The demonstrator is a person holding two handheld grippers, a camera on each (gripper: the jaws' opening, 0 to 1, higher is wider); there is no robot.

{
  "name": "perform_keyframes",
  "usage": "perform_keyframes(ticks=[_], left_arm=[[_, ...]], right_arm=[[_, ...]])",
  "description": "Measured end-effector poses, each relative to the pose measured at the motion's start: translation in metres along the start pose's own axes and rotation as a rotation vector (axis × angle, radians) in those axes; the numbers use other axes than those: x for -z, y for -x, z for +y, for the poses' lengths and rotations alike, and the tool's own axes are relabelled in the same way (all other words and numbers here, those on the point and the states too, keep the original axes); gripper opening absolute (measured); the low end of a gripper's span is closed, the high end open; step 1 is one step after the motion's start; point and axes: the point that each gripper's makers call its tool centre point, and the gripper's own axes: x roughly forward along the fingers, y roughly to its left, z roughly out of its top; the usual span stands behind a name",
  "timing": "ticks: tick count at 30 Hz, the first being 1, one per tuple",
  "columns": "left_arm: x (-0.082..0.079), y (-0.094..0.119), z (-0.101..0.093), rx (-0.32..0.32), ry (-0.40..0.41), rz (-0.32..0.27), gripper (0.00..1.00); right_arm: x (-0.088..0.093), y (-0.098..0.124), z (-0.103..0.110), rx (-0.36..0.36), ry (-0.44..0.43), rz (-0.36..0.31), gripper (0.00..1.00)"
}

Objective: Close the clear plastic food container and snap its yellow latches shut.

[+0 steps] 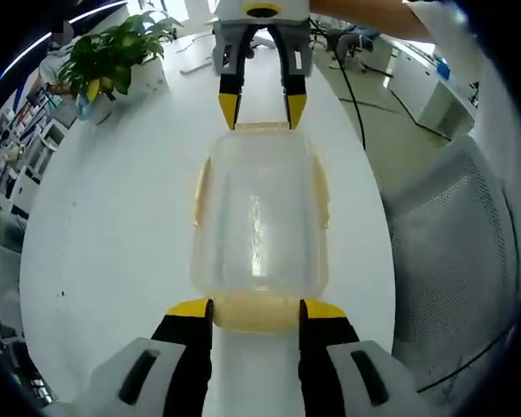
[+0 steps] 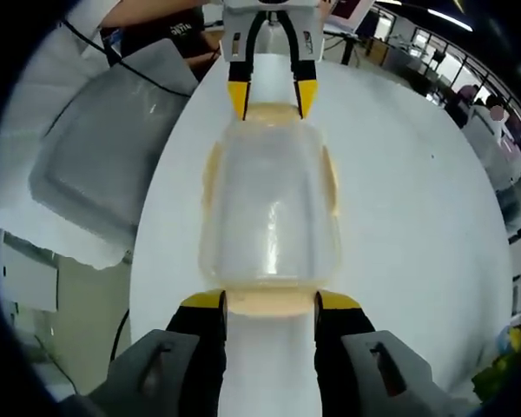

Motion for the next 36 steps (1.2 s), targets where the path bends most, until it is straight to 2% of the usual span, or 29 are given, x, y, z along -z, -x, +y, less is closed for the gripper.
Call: perform_keyframes(ticks=[14, 36], left_arm=[[0.0007, -0.0002, -0.0003, -0.001, 0.005, -0.014, 0.34], [-0.0024, -0.0017, -0.0010, 0.001, -0.005, -0.040, 0.34]], right_arm=[[-0.0006, -0.0007, -0.0007, 0.016, 0.017, 0.020, 0.36], [0.0056, -0.0006, 0.0013, 0.019, -0.037, -0.010, 0.37]])
